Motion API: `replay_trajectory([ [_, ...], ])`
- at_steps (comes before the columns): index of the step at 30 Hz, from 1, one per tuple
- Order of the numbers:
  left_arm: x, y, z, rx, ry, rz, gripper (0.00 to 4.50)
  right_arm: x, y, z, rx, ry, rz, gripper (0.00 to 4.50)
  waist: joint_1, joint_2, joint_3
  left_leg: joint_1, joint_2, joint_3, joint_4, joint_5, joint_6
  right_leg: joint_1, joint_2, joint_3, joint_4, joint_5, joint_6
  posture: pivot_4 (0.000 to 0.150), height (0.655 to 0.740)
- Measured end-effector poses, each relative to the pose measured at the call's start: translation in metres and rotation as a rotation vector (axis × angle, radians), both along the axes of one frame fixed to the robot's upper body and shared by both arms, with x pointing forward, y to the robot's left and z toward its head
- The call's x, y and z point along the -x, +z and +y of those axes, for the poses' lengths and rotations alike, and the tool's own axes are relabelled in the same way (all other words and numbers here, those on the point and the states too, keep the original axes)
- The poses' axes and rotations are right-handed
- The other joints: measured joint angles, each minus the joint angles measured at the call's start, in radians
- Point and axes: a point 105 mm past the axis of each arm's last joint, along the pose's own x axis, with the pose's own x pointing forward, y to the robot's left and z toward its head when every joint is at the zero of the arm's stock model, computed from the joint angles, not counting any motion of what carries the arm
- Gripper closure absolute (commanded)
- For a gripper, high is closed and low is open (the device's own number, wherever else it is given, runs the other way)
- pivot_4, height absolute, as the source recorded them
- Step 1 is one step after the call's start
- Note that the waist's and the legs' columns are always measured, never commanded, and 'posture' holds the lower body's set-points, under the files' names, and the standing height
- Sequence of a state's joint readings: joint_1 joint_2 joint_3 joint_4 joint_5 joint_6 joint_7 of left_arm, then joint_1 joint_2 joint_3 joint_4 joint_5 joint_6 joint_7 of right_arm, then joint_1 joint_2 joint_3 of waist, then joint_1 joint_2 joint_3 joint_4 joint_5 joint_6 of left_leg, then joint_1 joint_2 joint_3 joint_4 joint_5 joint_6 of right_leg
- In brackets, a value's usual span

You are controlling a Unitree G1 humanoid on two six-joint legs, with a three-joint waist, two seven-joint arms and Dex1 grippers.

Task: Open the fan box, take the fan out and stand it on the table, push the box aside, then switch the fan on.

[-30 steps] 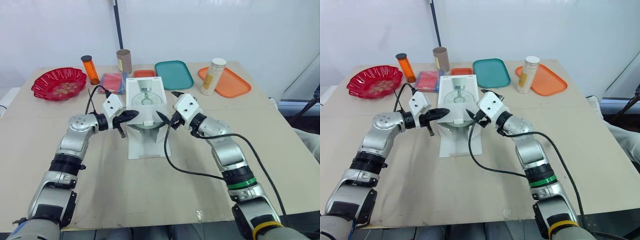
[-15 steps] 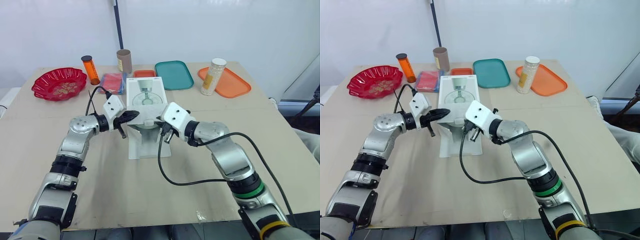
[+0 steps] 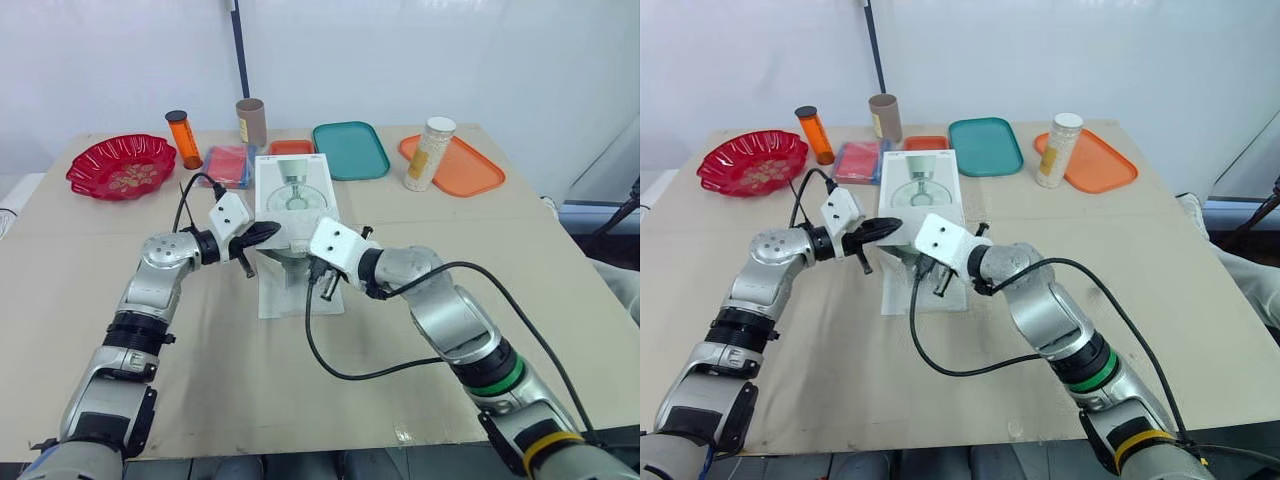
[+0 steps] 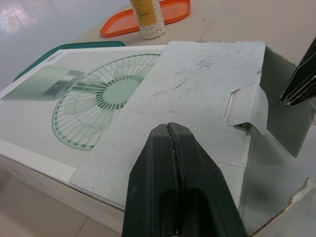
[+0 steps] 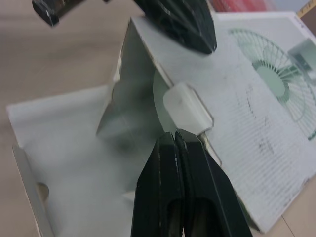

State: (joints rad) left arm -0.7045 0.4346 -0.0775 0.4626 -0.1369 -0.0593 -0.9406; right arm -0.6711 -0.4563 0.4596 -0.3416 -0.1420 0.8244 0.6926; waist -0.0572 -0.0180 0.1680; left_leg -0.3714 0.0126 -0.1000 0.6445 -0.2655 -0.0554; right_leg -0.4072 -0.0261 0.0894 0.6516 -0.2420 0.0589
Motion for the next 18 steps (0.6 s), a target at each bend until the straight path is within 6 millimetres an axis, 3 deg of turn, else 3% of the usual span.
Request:
replay_trajectory([
  [6,-0.002,0.0,-0.004,0.007,-0.011,0.003,4.5,0.007,-0.007,-0.018,0.055,-0.019,0.008,4.49,0.007,0.0,0.0,0.0,0.0,-0.001,0.002,0.0,0.0,0.002,0.0,-0.002,-0.001,0.0,0.0,0.15,0.74],
  [11,-0.003,0.0,-0.004,0.007,-0.016,-0.001,4.5,0.008,-0.025,-0.047,0.121,-0.086,0.058,4.49,0.009,0.0,0.0,-0.001,0.0,-0.002,0.002,0.0,0.0,0.002,0.0,-0.003,-0.002,0.0,0.0,0.15,0.74],
  [18,-0.003,-0.001,-0.003,0.01,-0.012,0.003,4.5,-0.011,-0.019,-0.076,0.126,-0.203,0.001,4.49,0.009,0.0,0.0,-0.001,0.0,-0.002,0.002,0.0,0.0,0.002,0.0,-0.003,-0.002,0.0,0.0,0.15,0.74],
])
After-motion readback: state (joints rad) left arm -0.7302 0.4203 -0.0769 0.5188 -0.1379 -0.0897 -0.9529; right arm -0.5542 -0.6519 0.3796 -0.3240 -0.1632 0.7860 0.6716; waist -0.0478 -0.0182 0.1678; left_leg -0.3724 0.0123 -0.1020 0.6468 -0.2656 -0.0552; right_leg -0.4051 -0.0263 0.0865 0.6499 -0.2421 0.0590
